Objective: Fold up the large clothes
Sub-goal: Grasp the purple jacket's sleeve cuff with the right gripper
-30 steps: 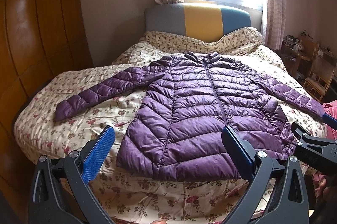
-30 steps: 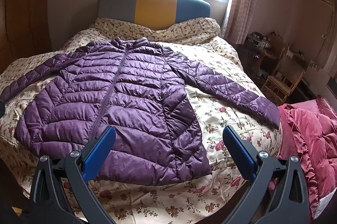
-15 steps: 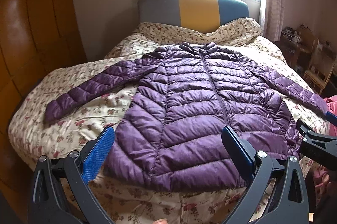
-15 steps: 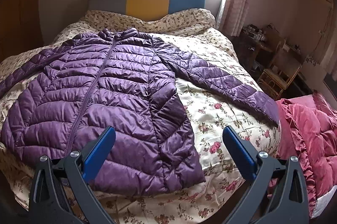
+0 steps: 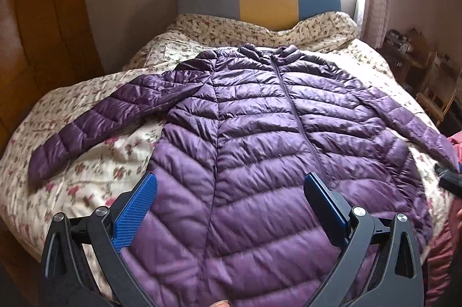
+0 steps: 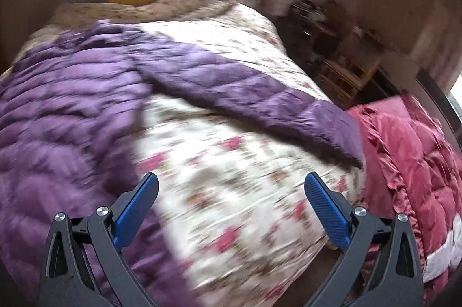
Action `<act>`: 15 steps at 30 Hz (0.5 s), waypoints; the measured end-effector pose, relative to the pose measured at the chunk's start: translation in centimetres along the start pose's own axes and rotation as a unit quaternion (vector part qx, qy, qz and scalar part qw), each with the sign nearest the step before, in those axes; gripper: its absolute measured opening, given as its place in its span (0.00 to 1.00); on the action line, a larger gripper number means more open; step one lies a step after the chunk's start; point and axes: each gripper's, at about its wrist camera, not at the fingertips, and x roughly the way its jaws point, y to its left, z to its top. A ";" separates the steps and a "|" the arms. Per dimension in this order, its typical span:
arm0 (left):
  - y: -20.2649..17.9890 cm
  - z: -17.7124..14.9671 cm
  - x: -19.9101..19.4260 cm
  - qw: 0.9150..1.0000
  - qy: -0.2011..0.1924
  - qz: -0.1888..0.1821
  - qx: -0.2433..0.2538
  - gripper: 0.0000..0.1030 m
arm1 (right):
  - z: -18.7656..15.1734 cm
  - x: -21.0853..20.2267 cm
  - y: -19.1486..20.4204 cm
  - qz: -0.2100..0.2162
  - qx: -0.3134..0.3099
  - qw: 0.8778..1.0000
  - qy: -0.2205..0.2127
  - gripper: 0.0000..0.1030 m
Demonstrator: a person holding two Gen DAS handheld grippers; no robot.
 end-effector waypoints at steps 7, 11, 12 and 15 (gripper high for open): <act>1.1 2.6 5.7 1.000 0.024 -0.007 -0.009 0.97 | 3.9 7.1 -9.9 -0.085 0.096 0.991 0.048 0.74; 1.6 4.3 8.4 0.999 0.027 -0.013 -0.019 0.97 | 4.8 10.0 -15.9 -0.129 0.168 0.975 0.074 0.74; 1.5 4.6 8.9 0.999 0.030 -0.019 -0.020 0.97 | 4.9 10.2 -16.7 -0.137 0.177 0.971 0.079 0.74; 1.3 5.8 11.1 0.999 0.036 -0.017 -0.017 0.97 | 4.5 12.6 -20.0 -0.139 0.229 0.957 0.112 0.74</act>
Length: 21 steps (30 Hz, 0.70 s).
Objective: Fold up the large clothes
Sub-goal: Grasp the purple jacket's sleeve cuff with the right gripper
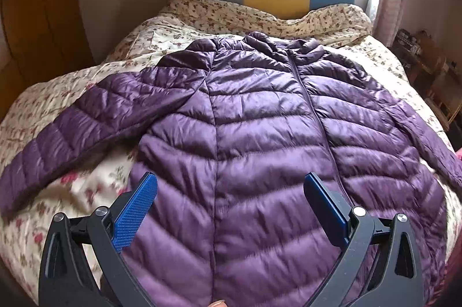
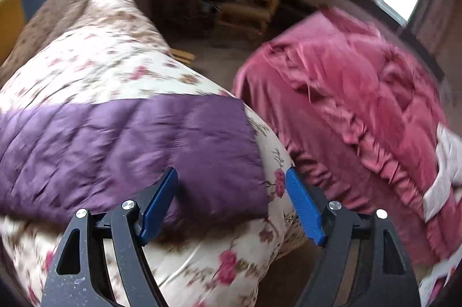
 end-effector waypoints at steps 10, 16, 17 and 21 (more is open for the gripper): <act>0.7 2.7 4.2 1.000 0.014 0.014 -0.001 0.97 | -0.5 1.8 0.5 0.068 0.053 0.995 0.046 0.26; 1.8 2.9 5.9 0.999 0.033 0.019 -0.016 0.97 | 0.4 0.0 3.6 0.086 0.023 0.996 0.022 0.10; 2.0 3.0 6.2 0.999 0.036 0.018 -0.020 0.97 | 0.5 -0.4 4.2 0.089 0.016 0.996 0.015 0.09; 2.2 3.1 6.9 0.999 0.040 0.017 -0.021 0.97 | 1.1 -3.1 8.2 0.103 -0.028 0.994 -0.026 0.09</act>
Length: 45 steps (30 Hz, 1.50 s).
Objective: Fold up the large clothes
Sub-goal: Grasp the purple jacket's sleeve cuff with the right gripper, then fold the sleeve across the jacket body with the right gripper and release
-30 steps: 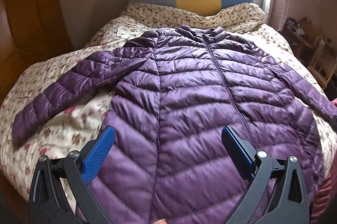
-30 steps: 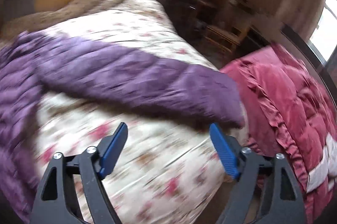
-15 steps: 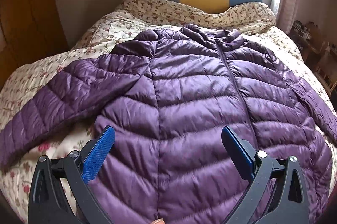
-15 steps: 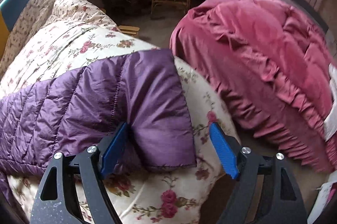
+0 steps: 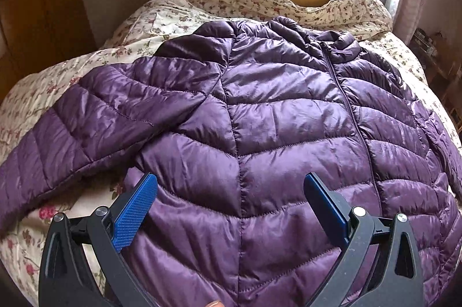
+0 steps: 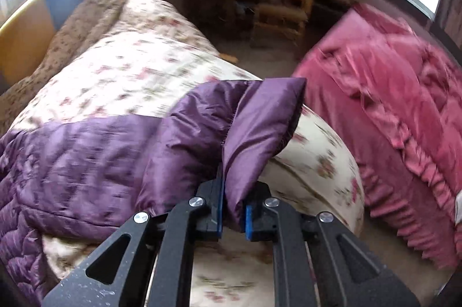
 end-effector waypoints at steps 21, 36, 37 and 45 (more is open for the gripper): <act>1.9 2.7 1.9 1.000 -0.012 -0.017 -0.019 0.95 | -1.3 -4.0 26.3 0.136 -0.202 0.968 -0.061 0.08; 3.6 3.1 3.6 0.997 -0.001 -0.072 -0.043 0.91 | -10.9 -7.1 39.9 0.203 -0.434 0.873 -0.087 0.08; 3.8 3.0 3.5 0.996 -0.001 -0.079 -0.046 0.90 | -11.9 -7.4 40.8 0.210 -0.449 0.864 -0.087 0.08; 5.3 2.9 2.6 0.991 -0.001 -0.118 -0.061 0.83 | -17.5 -7.4 45.6 0.270 -0.501 0.821 -0.047 0.09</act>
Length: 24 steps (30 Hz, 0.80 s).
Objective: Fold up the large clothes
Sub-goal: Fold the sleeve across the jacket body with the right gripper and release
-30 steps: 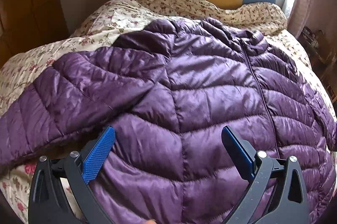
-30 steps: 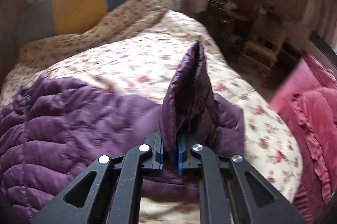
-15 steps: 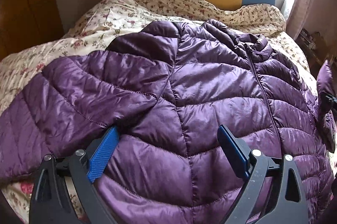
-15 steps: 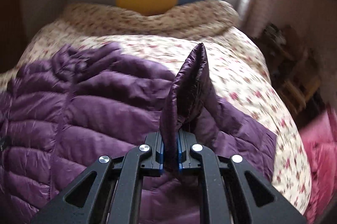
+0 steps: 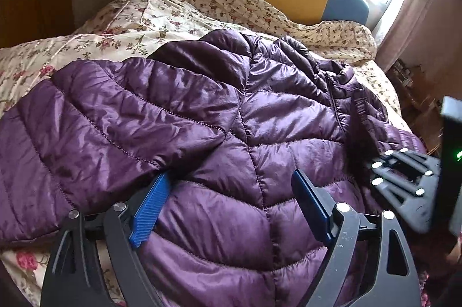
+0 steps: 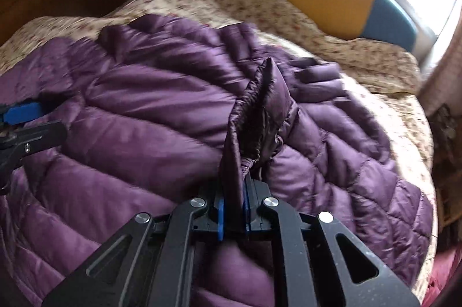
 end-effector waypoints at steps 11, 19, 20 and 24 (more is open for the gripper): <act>-0.4 1.3 -1.5 0.998 -0.006 -0.048 -0.041 0.83 | -1.8 -2.9 1.6 0.020 -0.025 0.999 -0.024 0.60; -5.1 2.4 -0.4 0.996 0.011 -0.086 -0.032 0.83 | -4.8 -7.9 -3.2 -0.002 0.013 0.999 -0.044 0.81; -5.9 2.4 0.1 0.996 0.018 -0.088 -0.027 0.82 | -4.9 -8.2 -3.8 -0.006 0.020 0.999 -0.043 0.82; -8.4 2.3 2.6 0.994 0.052 -0.090 -0.017 0.72 | -6.4 -9.1 -8.2 -0.038 0.078 0.995 -0.041 0.83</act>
